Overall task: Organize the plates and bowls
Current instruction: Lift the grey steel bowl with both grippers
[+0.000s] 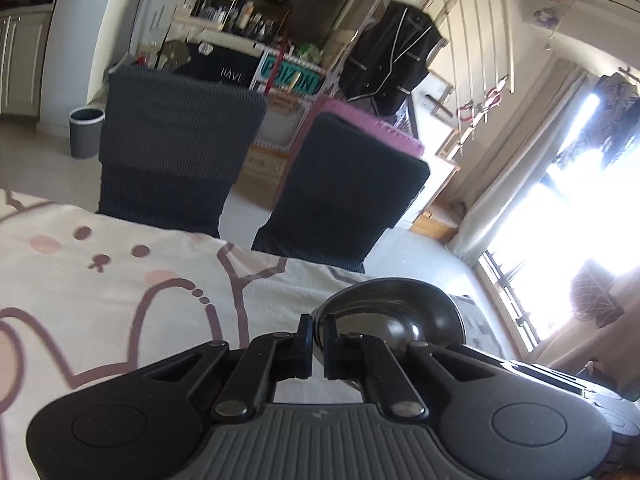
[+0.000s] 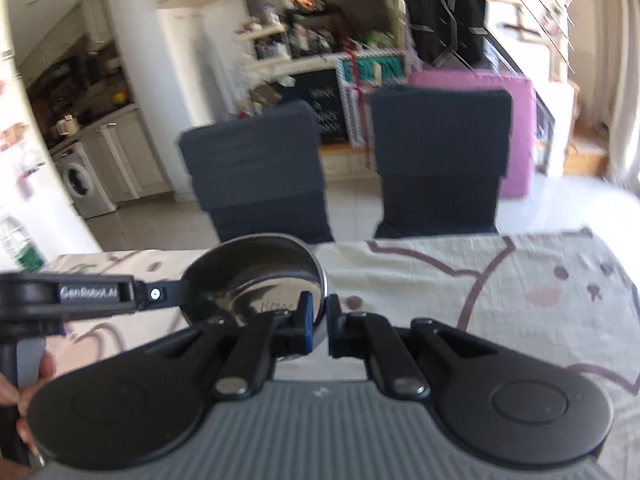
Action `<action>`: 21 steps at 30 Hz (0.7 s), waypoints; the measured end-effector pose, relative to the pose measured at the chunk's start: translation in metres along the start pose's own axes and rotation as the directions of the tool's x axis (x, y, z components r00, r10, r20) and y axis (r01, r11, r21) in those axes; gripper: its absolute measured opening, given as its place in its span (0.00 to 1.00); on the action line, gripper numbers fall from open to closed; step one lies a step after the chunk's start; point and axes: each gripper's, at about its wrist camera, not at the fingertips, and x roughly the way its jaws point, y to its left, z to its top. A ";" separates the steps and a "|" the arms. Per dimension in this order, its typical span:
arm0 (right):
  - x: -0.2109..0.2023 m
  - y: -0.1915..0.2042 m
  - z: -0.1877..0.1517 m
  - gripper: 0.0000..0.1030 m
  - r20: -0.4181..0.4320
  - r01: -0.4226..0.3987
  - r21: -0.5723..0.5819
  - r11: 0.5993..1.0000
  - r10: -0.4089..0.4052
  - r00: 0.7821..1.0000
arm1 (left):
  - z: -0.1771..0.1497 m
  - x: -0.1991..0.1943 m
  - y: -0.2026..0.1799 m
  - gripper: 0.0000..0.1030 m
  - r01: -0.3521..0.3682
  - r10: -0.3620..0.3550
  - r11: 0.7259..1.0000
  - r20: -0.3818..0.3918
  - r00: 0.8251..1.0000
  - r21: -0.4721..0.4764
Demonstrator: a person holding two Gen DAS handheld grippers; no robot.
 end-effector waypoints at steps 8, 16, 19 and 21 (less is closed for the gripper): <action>-0.090 0.029 -0.017 0.07 0.048 -0.045 0.031 0.998 0.044 0.998 | -0.022 -0.094 -0.016 0.04 0.022 -0.023 0.999 0.035 0.999 0.044; -0.155 0.068 -0.051 0.07 0.049 -0.084 0.024 0.996 0.083 0.995 | -0.057 -0.174 -0.006 0.04 0.006 -0.010 0.996 0.040 0.999 0.087; -0.165 0.089 -0.066 0.07 0.033 -0.107 0.027 0.994 0.106 0.994 | -0.070 -0.198 0.007 0.04 -0.015 0.011 0.995 0.037 0.999 0.101; -0.170 0.103 -0.078 0.07 0.014 -0.120 0.035 0.992 0.120 0.993 | -0.079 -0.212 0.017 0.04 -0.034 0.030 0.994 0.036 0.999 0.105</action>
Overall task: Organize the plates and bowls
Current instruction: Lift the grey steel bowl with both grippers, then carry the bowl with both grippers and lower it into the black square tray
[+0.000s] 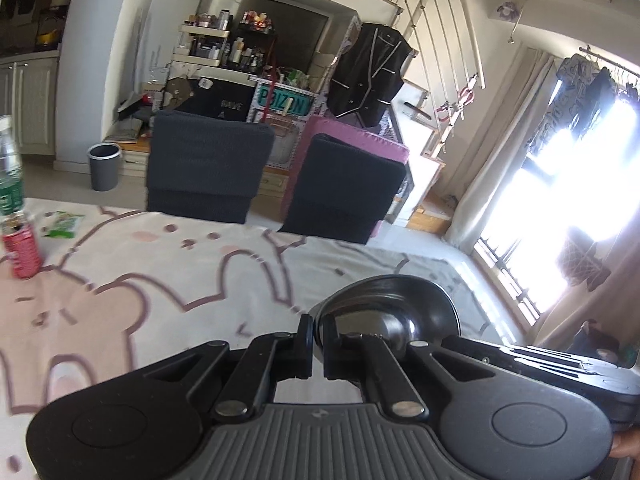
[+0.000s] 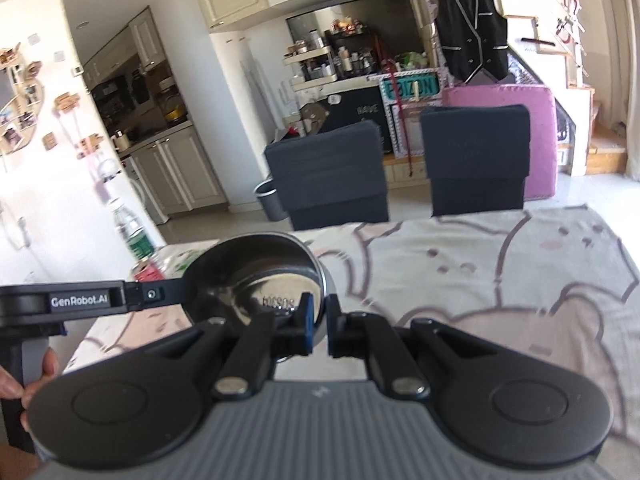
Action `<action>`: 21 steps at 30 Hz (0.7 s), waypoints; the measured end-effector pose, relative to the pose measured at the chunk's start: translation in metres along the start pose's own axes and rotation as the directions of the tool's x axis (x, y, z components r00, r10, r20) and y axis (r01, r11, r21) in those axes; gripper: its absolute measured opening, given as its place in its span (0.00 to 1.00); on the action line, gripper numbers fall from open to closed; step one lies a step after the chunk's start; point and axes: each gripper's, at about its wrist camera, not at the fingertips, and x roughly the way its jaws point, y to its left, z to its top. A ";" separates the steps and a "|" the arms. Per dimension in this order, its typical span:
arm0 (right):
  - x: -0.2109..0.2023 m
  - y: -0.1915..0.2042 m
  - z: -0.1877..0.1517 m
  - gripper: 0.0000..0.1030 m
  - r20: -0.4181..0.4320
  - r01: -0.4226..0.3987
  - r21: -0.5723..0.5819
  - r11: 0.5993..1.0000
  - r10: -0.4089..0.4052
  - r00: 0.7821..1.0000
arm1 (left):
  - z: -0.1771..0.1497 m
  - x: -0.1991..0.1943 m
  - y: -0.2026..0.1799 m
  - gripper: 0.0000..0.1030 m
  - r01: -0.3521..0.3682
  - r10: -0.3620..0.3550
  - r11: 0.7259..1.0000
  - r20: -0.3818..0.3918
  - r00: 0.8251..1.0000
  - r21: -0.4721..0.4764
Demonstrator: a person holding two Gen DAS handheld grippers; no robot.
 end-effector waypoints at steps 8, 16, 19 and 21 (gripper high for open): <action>0.014 0.050 -0.041 0.07 -0.084 -0.086 -0.014 0.996 0.085 0.993 | -0.037 -0.044 0.049 0.04 -0.082 0.082 0.997 -0.028 0.996 -0.013; 0.060 0.088 -0.062 0.07 -0.203 -0.129 -0.060 0.990 0.114 0.972 | -0.067 -0.053 0.100 0.04 -0.160 0.150 0.983 -0.100 0.984 -0.091; 0.075 0.099 -0.067 0.07 -0.243 -0.149 -0.069 0.986 0.128 0.962 | -0.073 -0.054 0.116 0.04 -0.183 0.170 0.977 -0.120 0.978 -0.112; 0.085 0.108 -0.070 0.07 -0.267 -0.169 -0.067 0.983 0.146 0.952 | -0.079 -0.054 0.127 0.04 -0.199 0.181 0.972 -0.142 0.973 -0.122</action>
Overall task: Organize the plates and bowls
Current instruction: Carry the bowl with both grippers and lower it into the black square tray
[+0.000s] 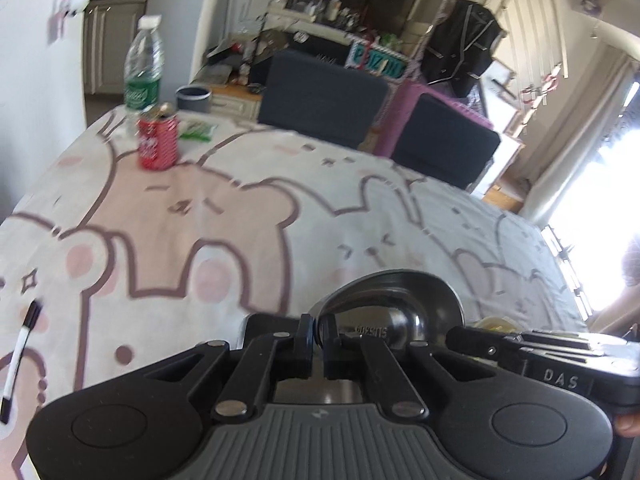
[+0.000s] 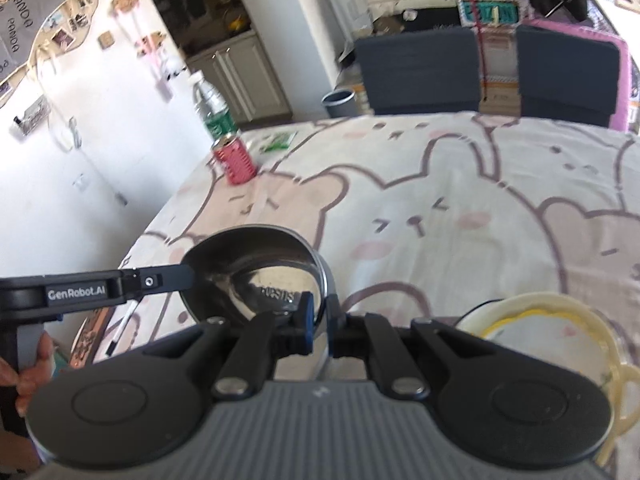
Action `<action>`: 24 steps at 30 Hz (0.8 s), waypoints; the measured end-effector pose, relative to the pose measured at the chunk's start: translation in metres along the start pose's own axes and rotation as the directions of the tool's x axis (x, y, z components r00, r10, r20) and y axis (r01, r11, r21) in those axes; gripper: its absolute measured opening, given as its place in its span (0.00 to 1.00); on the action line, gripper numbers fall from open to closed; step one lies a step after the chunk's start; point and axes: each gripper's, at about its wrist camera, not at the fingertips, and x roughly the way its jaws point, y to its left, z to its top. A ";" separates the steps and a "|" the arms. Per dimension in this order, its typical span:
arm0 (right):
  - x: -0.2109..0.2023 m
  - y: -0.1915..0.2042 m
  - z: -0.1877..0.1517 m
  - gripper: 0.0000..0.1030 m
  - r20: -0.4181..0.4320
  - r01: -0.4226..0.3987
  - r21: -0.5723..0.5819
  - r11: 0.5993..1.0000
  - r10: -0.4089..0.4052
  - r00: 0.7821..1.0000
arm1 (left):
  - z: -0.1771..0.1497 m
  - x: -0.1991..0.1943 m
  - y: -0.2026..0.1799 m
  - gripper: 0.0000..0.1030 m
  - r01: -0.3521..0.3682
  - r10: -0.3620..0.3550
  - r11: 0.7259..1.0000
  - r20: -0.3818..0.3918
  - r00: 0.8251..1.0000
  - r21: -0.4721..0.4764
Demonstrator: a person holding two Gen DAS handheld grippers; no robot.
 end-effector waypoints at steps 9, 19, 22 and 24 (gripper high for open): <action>0.033 0.027 -0.014 0.07 -0.105 -0.008 -0.049 0.999 0.003 0.994 | -0.016 0.018 0.027 0.06 -0.053 0.051 0.999 -0.116 0.992 -0.012; 0.056 0.025 -0.015 0.07 -0.155 0.029 -0.074 0.997 -0.040 0.987 | -0.019 0.038 0.029 0.08 -0.048 0.048 0.999 -0.210 0.977 0.005; 0.062 0.026 -0.014 0.07 -0.165 0.031 -0.085 0.996 -0.045 0.985 | -0.019 0.042 0.030 0.09 -0.054 0.053 0.999 -0.228 0.972 0.003; 0.069 0.026 -0.014 0.07 -0.175 0.034 -0.092 0.995 -0.050 0.983 | -0.019 0.046 0.032 0.09 -0.061 0.059 0.998 -0.238 0.969 0.000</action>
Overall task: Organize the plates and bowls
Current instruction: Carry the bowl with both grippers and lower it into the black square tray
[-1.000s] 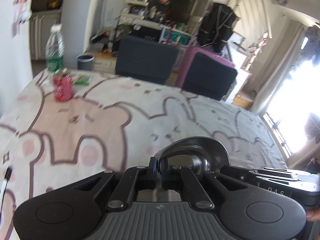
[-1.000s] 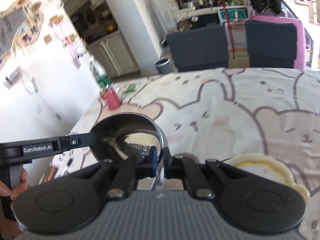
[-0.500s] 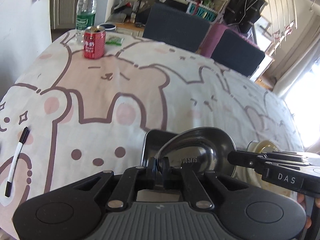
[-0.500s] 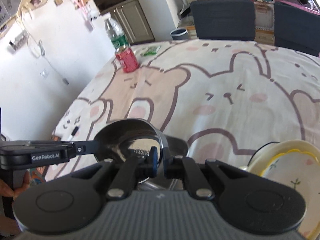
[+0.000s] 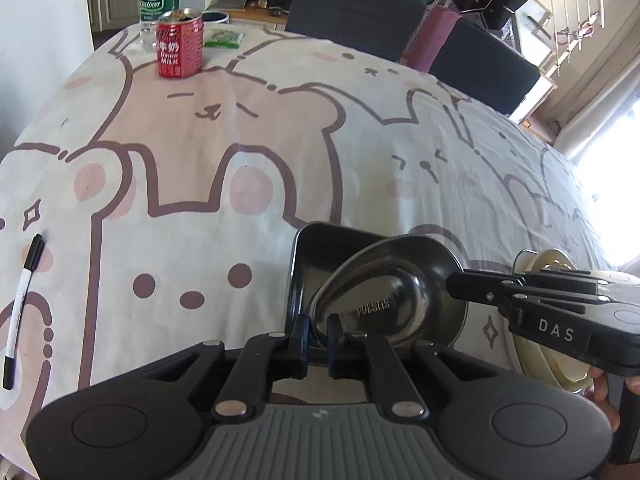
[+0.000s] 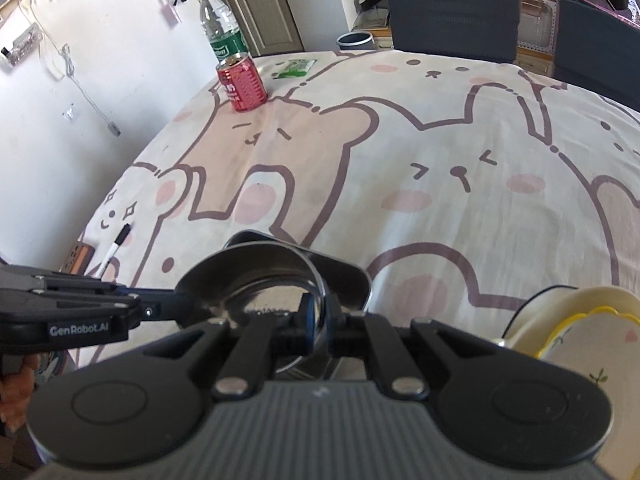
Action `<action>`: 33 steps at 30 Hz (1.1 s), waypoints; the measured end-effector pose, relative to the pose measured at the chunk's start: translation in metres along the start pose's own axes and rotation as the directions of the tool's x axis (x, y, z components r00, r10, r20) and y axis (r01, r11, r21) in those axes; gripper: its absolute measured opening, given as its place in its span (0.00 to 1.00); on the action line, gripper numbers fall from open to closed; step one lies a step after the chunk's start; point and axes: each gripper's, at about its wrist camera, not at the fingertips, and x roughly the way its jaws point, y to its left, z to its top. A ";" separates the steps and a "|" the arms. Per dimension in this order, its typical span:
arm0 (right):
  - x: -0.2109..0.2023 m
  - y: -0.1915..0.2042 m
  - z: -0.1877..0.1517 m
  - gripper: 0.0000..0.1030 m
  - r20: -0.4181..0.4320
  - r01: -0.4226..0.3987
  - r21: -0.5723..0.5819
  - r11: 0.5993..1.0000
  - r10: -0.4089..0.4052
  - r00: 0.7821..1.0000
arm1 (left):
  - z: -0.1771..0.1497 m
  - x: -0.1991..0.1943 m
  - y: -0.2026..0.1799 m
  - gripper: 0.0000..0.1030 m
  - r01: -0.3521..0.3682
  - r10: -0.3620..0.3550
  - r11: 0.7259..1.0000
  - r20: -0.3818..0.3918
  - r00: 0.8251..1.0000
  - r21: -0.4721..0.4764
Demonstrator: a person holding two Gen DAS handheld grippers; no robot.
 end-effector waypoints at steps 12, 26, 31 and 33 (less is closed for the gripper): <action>0.022 0.001 0.008 0.07 -0.042 0.024 -0.035 0.999 -0.026 0.999 | 0.003 0.010 -0.001 0.10 -0.010 0.011 1.000 -0.037 0.999 0.009; 0.036 0.002 0.014 0.08 -0.069 0.043 -0.066 0.997 -0.048 0.996 | 0.003 0.023 -0.005 0.10 -0.024 0.027 0.999 -0.082 0.996 0.037; 0.038 -0.001 0.016 0.08 -0.071 0.039 -0.039 0.998 -0.042 0.997 | 0.005 0.024 -0.001 0.11 -0.017 0.018 1.000 -0.088 0.996 0.014; 0.038 -0.003 0.017 0.10 -0.063 0.029 -0.026 0.999 -0.030 0.998 | 0.005 0.024 -0.002 0.11 -0.015 0.016 1.000 -0.089 0.996 0.014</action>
